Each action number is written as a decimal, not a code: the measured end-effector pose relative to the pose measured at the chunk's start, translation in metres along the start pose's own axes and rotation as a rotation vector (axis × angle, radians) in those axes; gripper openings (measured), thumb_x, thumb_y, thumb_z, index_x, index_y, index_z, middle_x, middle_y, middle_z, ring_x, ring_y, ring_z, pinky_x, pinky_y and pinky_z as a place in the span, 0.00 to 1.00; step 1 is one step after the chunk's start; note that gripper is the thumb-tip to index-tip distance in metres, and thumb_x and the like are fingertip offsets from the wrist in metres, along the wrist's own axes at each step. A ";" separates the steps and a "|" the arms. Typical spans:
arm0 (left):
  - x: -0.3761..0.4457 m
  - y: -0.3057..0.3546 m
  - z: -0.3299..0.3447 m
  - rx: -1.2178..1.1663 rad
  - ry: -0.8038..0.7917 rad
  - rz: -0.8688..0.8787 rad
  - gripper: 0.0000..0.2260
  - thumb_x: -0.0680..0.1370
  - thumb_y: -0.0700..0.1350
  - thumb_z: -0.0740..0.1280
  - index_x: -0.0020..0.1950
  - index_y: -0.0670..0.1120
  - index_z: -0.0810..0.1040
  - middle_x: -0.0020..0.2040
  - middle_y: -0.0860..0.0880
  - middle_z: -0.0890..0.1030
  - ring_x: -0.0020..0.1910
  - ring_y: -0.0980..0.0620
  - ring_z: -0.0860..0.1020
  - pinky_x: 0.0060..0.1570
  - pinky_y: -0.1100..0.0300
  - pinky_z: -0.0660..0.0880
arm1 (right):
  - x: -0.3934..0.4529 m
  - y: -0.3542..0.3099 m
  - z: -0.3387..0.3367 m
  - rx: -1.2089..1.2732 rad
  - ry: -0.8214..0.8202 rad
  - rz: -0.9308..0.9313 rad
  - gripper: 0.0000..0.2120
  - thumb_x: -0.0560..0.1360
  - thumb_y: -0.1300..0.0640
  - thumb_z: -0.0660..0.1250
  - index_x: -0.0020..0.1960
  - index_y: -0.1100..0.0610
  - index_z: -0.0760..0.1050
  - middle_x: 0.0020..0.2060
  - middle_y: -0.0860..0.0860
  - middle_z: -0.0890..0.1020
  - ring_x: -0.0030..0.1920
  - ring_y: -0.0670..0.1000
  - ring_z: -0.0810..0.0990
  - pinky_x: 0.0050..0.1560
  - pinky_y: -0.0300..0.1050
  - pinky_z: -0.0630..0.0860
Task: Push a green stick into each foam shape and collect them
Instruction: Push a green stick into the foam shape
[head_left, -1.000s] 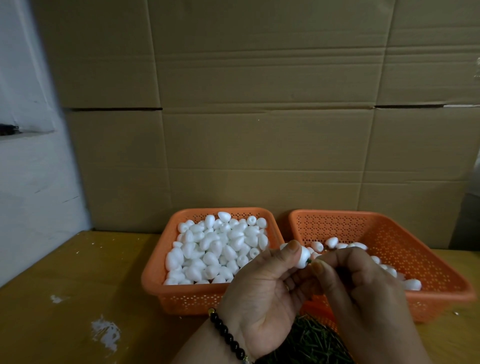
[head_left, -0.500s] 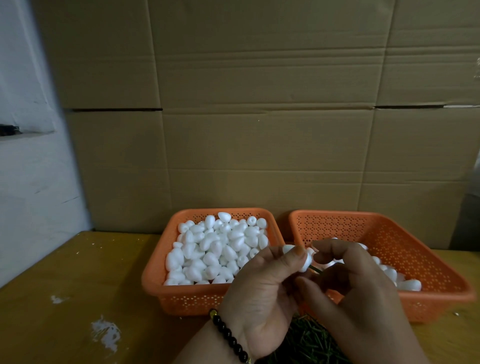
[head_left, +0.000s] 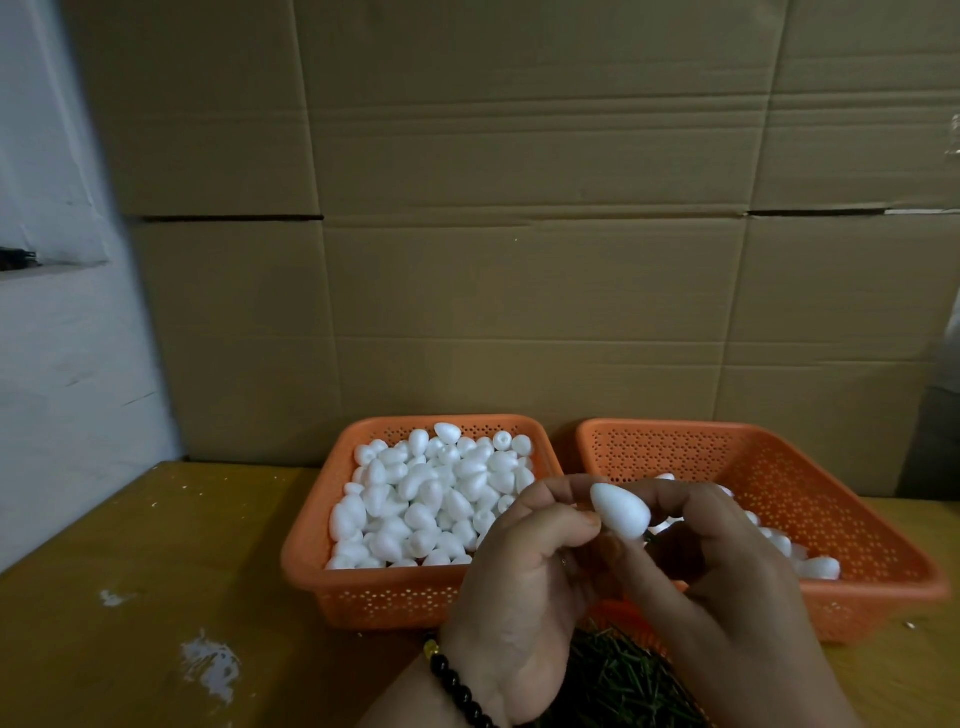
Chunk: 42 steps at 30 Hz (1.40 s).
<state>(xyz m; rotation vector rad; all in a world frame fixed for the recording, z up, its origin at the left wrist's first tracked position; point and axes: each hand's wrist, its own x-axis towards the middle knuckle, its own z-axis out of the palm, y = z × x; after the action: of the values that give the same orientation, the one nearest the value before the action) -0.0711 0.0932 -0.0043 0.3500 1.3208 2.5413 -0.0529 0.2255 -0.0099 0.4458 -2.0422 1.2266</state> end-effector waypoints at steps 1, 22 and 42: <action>0.000 0.000 -0.001 0.014 0.002 0.011 0.16 0.65 0.41 0.65 0.51 0.43 0.81 0.49 0.40 0.83 0.44 0.49 0.79 0.43 0.56 0.76 | 0.000 0.000 0.000 0.004 -0.008 0.009 0.10 0.68 0.46 0.73 0.48 0.40 0.77 0.37 0.44 0.80 0.35 0.48 0.81 0.33 0.39 0.75; -0.001 0.002 0.002 0.010 -0.004 -0.011 0.13 0.69 0.45 0.71 0.50 0.40 0.81 0.46 0.39 0.82 0.40 0.49 0.81 0.41 0.57 0.78 | -0.001 0.005 0.002 0.131 -0.023 0.030 0.17 0.67 0.60 0.75 0.49 0.42 0.78 0.43 0.42 0.84 0.40 0.43 0.83 0.36 0.31 0.77; 0.004 0.004 -0.006 0.035 0.013 0.017 0.13 0.69 0.47 0.71 0.49 0.41 0.81 0.45 0.40 0.82 0.44 0.45 0.78 0.46 0.52 0.75 | 0.004 0.001 -0.004 0.191 -0.040 0.064 0.18 0.66 0.49 0.70 0.55 0.46 0.80 0.42 0.41 0.85 0.44 0.40 0.83 0.43 0.29 0.76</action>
<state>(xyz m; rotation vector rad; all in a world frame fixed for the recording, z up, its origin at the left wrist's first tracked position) -0.0771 0.0880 -0.0042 0.3541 1.3743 2.5413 -0.0549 0.2300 -0.0067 0.5014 -1.9947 1.4702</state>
